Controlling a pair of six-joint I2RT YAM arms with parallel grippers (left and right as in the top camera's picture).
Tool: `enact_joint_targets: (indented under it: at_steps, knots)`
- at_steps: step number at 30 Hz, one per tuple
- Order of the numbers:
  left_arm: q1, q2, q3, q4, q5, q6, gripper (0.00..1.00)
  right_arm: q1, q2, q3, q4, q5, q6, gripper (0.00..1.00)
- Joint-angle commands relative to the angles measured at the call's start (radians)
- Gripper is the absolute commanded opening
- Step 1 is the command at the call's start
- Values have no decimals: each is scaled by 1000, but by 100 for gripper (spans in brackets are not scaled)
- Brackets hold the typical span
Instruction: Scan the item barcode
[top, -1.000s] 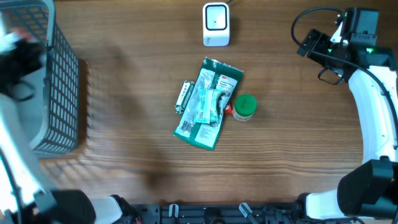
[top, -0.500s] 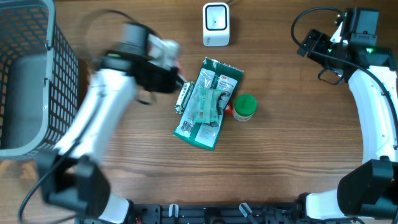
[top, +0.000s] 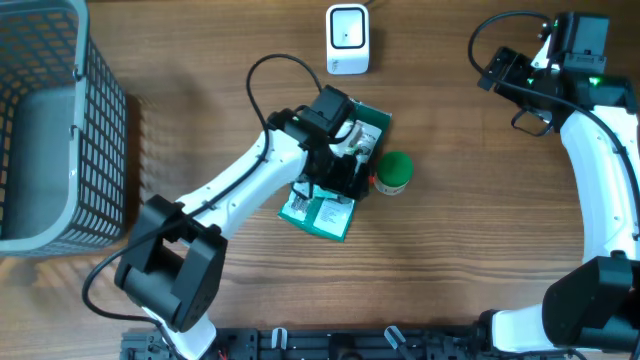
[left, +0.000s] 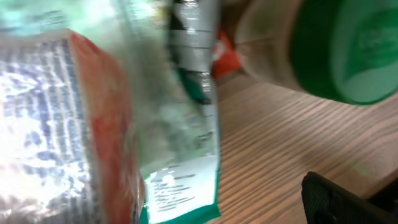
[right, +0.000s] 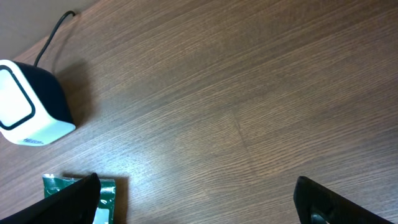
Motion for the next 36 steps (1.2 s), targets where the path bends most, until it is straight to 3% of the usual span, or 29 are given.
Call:
enact_joint_targets:
  at_steps: [1, 5, 7, 10, 12, 14, 17, 19, 20, 23, 27, 31, 36]
  knots:
    - [90, -84, 38, -16, -17, -7, 100, -2, 10, 2, 1, 16, 7, 100]
    - [128, -108, 38, -28, 146, 56, 100, -2, 10, 2, 1, 16, 7, 100]
    - [121, -106, 38, -67, 140, 56, 100, -2, 10, 2, 1, 16, 8, 100]
    - [83, -103, 32, -106, -66, 34, 100, -2, 10, 2, 0, 16, 7, 100]
    - [50, -103, 31, -108, -117, -30, 100, -2, 10, 2, 1, 16, 7, 100]
    - [-5, -103, 31, -114, -145, 6, 100, -2, 10, 2, 1, 16, 7, 100]
    - [-114, -102, 26, -141, -507, 13, 100, -2, 10, 2, 1, 16, 7, 100]
    - [-172, -103, 28, -138, -475, -68, 100, -2, 10, 2, 1, 16, 8, 100]
    - [-201, -105, 28, -140, -451, -46, 100, -2, 10, 2, 1, 16, 8, 100]
    - [-247, -98, 20, -123, -636, -8, 100, -2, 10, 2, 0, 16, 8, 100]
    - [-239, -105, 21, -95, -468, -3, 100, -2, 10, 2, 1, 16, 8, 100]
    - [-173, -108, 23, -98, -224, 104, 95, -2, 10, 2, 0, 16, 7, 100]
    - [-57, -108, 26, -120, 233, 293, 97, -2, 10, 2, 11, 16, 19, 100]
